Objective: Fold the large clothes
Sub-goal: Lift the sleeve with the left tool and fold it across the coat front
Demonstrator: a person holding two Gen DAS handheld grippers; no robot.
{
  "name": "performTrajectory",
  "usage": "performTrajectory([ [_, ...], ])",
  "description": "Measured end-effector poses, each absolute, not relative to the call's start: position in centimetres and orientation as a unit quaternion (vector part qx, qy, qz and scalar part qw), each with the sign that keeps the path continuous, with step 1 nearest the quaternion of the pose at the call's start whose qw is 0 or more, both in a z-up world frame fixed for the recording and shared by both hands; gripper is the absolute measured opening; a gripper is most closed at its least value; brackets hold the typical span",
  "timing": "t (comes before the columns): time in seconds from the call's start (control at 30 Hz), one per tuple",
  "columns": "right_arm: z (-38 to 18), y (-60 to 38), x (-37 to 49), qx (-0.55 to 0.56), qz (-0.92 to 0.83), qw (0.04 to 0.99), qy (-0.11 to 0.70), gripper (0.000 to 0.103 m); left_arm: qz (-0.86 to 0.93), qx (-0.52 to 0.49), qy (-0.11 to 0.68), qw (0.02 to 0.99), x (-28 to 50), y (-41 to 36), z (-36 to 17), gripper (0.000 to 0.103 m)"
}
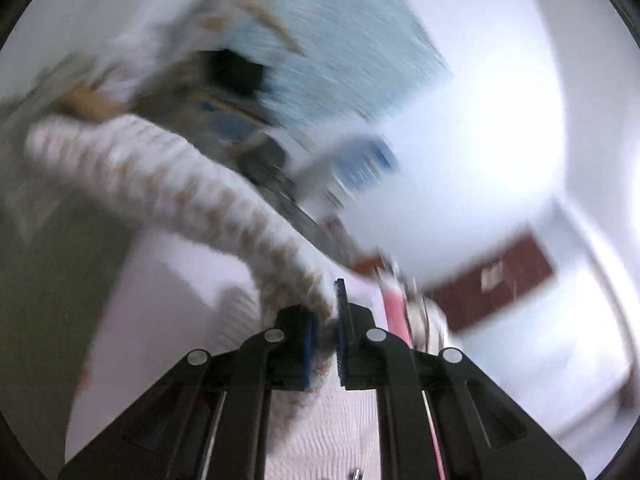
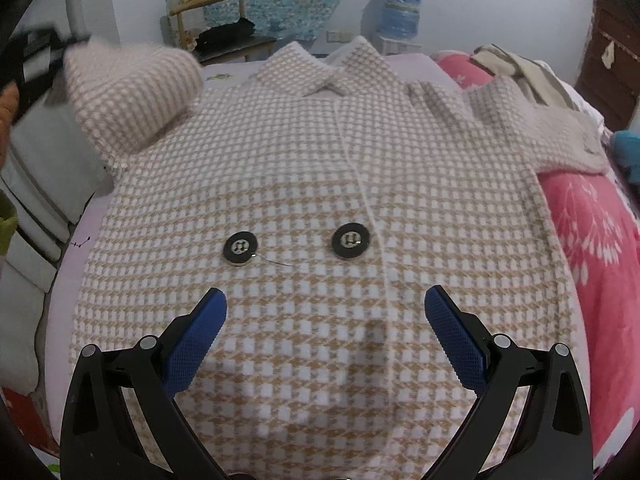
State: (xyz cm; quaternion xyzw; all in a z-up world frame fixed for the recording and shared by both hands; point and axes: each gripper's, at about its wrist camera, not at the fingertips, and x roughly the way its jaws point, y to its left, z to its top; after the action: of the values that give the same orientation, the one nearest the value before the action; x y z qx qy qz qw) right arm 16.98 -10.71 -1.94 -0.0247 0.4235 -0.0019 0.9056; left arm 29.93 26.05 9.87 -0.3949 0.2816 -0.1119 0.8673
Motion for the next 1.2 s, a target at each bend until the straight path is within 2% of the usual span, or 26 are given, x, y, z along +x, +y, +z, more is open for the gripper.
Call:
performTrajectory([
  [0.07,-1.9,-11.3,16.7,-0.021,-0.007,0.906,0.422,0.095,-0.156,-0.318,0.311,0.882,29.7,19.3,11.0,0.009],
  [0.17,-1.9,-12.5,16.4,-0.013,-0.016,0.907,0.421,0.095,-0.192,-0.229,0.353,0.886,28.8,11.5,10.1,0.009],
  [0.2,-2.0,-13.0,16.3,-0.009,-0.02,0.907,0.421,0.095,-0.198,-0.211,0.365,0.885,28.6,9.9,9.4,0.013],
  [0.23,-2.0,-13.5,16.3,-0.005,-0.023,0.907,0.421,0.095,-0.211,-0.186,0.385,0.879,28.1,7.5,8.0,0.017],
  [0.4,-2.1,-15.4,16.0,0.009,-0.03,0.906,0.422,0.095,-0.216,-0.151,0.447,0.855,26.6,2.6,1.5,0.067],
  [0.6,-3.0,-16.2,16.2,0.01,-0.026,0.902,0.431,0.095,-0.175,-0.078,0.435,0.88,22.5,0.5,-0.2,0.093],
  [0.93,-5.6,-16.8,17.0,0.009,-0.019,0.89,0.456,0.095,-0.112,-0.07,0.461,0.877,20.1,3.0,-2.2,0.097],
  [1.2,-6.3,-17.1,17.0,0.006,-0.001,0.893,0.451,0.095,-0.07,-0.102,0.441,0.889,19.6,6.6,-3.5,0.098],
])
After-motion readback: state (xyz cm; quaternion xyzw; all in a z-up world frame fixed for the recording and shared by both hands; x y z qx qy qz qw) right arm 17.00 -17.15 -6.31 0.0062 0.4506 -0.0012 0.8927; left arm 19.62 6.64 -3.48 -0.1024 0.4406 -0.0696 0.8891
